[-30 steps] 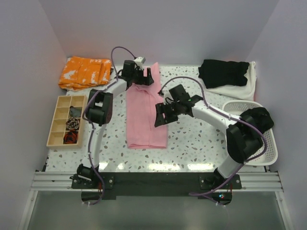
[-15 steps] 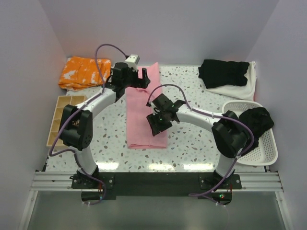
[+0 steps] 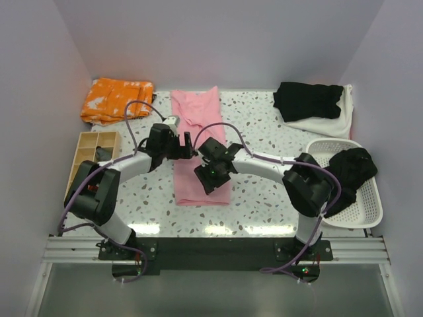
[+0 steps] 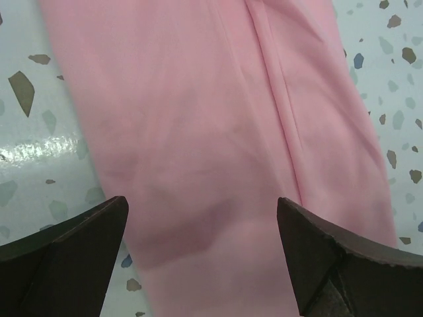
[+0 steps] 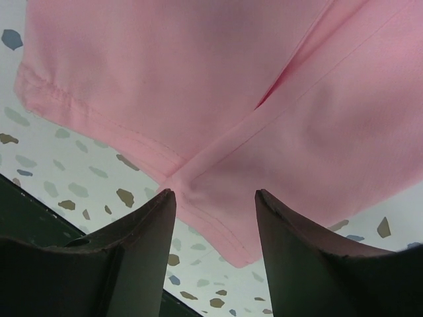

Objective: Fold and stack the t-shirts
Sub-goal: Grab the bottom of the folded rectangular tshirt with both arms

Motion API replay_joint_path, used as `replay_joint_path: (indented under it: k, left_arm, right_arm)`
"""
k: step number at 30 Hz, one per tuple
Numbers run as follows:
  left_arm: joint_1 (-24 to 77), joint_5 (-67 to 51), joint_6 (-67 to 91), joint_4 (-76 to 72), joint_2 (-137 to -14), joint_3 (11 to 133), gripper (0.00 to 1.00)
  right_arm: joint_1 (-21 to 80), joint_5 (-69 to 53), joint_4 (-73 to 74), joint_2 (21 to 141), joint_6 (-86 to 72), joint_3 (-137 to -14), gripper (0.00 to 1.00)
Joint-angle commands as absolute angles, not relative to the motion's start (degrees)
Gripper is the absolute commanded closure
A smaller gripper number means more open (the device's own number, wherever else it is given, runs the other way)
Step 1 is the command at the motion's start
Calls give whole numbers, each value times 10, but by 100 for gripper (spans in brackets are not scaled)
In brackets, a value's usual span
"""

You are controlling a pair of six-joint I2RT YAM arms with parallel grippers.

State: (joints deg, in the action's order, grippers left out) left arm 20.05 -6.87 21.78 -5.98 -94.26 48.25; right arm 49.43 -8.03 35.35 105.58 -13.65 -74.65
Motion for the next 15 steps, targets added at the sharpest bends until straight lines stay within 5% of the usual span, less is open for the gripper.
replay_joint_path:
  k: [1, 9, 15]
  left_arm:
    - [200, -58, 235, -85, -905, 465, 0]
    - [200, -60, 233, -82, -916, 459, 0]
    - [200, -62, 230, -76, -928, 467, 0]
  right_arm:
    - [519, -55, 356, 1077, -147, -776, 45]
    - [548, -15, 381, 1092, -158, -795, 51]
    - [578, 56, 428, 1094, -161, -812, 96]
